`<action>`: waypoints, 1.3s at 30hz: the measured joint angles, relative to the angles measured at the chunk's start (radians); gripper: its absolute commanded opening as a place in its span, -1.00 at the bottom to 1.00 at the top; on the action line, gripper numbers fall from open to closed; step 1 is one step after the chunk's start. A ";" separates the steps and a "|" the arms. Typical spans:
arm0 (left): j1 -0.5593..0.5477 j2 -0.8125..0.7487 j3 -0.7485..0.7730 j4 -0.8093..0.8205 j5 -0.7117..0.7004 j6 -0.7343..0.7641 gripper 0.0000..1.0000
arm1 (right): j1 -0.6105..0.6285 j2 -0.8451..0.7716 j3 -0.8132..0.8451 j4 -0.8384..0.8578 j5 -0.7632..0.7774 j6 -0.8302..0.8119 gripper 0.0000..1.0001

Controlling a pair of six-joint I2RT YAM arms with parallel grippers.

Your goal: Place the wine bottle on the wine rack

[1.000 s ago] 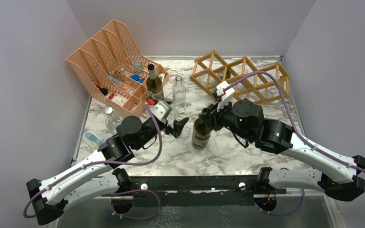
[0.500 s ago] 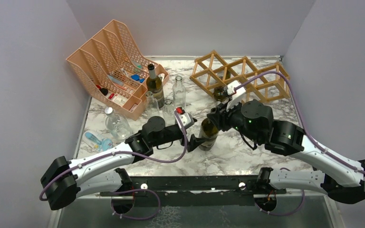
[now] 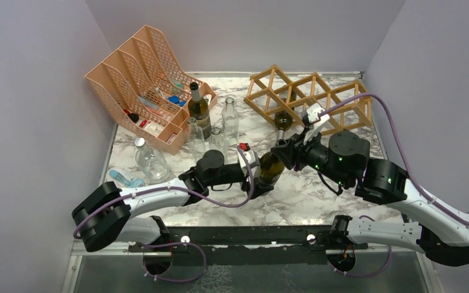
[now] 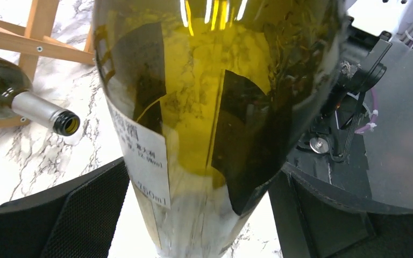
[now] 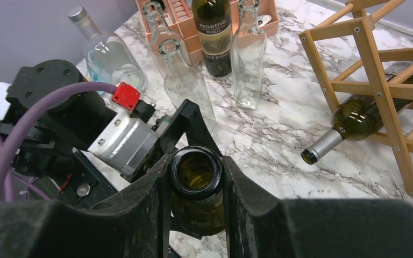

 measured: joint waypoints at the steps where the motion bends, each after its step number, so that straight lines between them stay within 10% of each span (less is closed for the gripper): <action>1: 0.000 0.012 0.000 0.010 0.006 0.000 0.92 | 0.000 0.000 0.000 -0.001 -0.005 0.000 -0.98; 8: 0.000 0.084 0.001 0.109 0.042 0.014 0.41 | 0.000 -0.008 0.000 -0.001 -0.017 0.008 -0.98; 14: 0.000 0.085 0.000 0.161 0.043 0.059 -1.00 | -0.001 -0.028 0.006 0.003 -0.014 0.015 -0.58; 17: 0.000 0.085 0.000 0.180 0.042 0.081 -1.00 | -0.001 -0.030 0.025 -0.018 -0.013 0.024 0.07; 21: 0.000 0.084 0.001 0.175 0.040 0.165 -1.00 | 0.000 -0.029 0.074 -0.065 -0.010 0.087 0.41; 39: 0.021 0.169 0.251 0.022 0.055 0.773 -1.00 | 0.000 -0.041 0.304 -0.383 0.042 0.246 0.48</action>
